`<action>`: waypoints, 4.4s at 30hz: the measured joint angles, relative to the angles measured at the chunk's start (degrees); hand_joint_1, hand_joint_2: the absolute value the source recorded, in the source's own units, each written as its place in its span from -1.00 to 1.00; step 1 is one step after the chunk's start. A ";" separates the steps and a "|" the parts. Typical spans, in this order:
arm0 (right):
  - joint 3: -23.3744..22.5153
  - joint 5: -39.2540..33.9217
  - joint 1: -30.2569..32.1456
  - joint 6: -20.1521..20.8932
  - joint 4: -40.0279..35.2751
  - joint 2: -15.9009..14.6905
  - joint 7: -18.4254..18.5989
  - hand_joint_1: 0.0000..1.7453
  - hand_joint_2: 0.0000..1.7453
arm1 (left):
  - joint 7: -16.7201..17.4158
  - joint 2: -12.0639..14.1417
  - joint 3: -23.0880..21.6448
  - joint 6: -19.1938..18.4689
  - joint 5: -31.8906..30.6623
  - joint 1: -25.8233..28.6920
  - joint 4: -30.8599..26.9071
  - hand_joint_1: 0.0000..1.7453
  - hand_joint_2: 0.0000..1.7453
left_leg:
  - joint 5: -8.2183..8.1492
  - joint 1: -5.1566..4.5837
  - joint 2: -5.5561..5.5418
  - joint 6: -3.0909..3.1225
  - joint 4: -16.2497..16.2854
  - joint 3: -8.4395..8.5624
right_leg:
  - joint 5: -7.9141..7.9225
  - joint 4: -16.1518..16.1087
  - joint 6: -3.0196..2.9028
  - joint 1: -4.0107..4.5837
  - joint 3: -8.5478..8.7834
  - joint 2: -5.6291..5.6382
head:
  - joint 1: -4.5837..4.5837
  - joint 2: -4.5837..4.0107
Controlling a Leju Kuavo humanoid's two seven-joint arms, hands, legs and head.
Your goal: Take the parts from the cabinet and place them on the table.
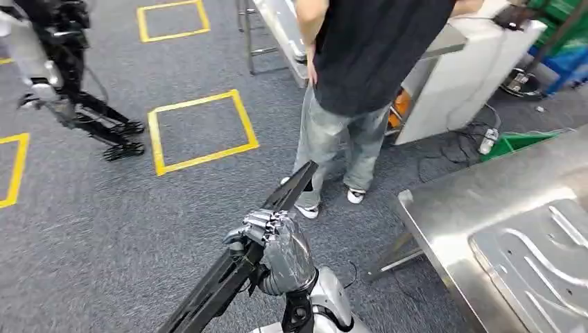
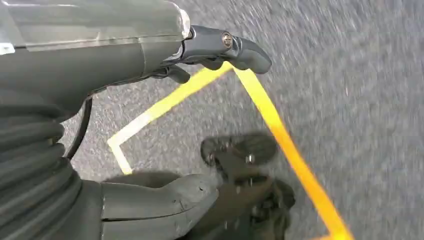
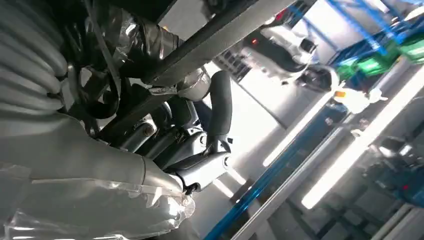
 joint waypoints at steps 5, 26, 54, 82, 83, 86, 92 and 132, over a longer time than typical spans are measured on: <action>-0.02 0.00 0.12 0.00 0.00 -0.09 0.00 1.00 1.00 | 0.00 0.02 0.00 0.02 0.02 -0.12 0.00 -1.00 1.00 | -0.64 -0.04 3.48 -0.30 0.02 0.64 | 6.01 -6.31 -0.12 -0.29 3.08 -1.48 | 0.02 0.02; -0.48 0.81 2.91 -1.88 -2.06 -0.66 -0.37 1.00 1.00 | 1.49 1.01 -0.15 0.63 -2.27 1.42 0.00 -1.00 1.00 | -0.32 0.25 -3.80 -1.73 1.03 -0.50 | 7.03 -12.85 -0.62 -0.38 6.21 7.50 | 0.02 0.00; -2.53 -1.24 4.69 -2.42 -2.30 -0.94 -3.24 1.00 1.00 | 0.04 3.30 -0.48 0.83 -0.42 0.41 -0.02 -1.00 1.00 | -0.22 0.31 -4.61 -2.35 1.00 -0.38 | 6.56 -12.58 -2.03 -0.14 6.77 5.71 | 0.04 0.02; -4.65 -1.05 5.77 -4.72 -3.37 -0.66 -3.28 1.00 1.00 | -0.39 4.22 -0.44 0.07 -0.81 0.22 -0.02 -1.00 1.00 | -0.31 0.31 -1.79 -2.80 4.54 -1.89 | 7.31 -13.18 -2.90 -0.15 6.88 4.21 | 0.04 0.00; -4.94 -0.96 5.86 -4.83 -3.43 -0.66 -3.26 1.00 1.00 | -0.35 4.33 -0.44 0.09 -0.79 0.32 -0.02 -1.00 1.00 | 0.04 0.42 -5.31 -2.44 1.40 -0.76 | 7.12 -12.85 -2.60 -0.18 6.65 4.71 | 0.09 0.02; -5.64 -0.83 6.17 -5.31 -3.50 -0.68 -3.08 1.00 1.00 | -0.28 4.31 -0.44 0.07 -0.79 0.42 -0.02 -1.00 1.00 | -0.20 0.12 -4.48 -2.15 0.61 -0.34 | 7.43 -12.85 -1.44 -0.48 5.95 6.48 | 0.02 0.02; -8.18 -0.57 6.61 -6.27 -4.09 -1.16 -2.71 1.00 1.00 | -0.35 4.09 -0.44 -0.02 -0.74 0.63 -0.04 -1.00 1.00 | 0.30 0.50 0.13 -0.39 -0.57 0.30 | 0.42 0.51 0.21 -0.53 -0.73 -0.07 | 0.37 0.00; -45.95 5.49 -43.71 48.51 40.33 -40.17 17.81 1.00 1.00 | -2.91 3.50 -1.59 -5.75 -2.86 -0.39 -0.02 -1.00 1.00 | 0.54 -0.18 -0.83 -1.75 0.39 -1.33 | 7.81 -12.26 0.96 -1.89 4.59 -0.74 | 0.26 0.02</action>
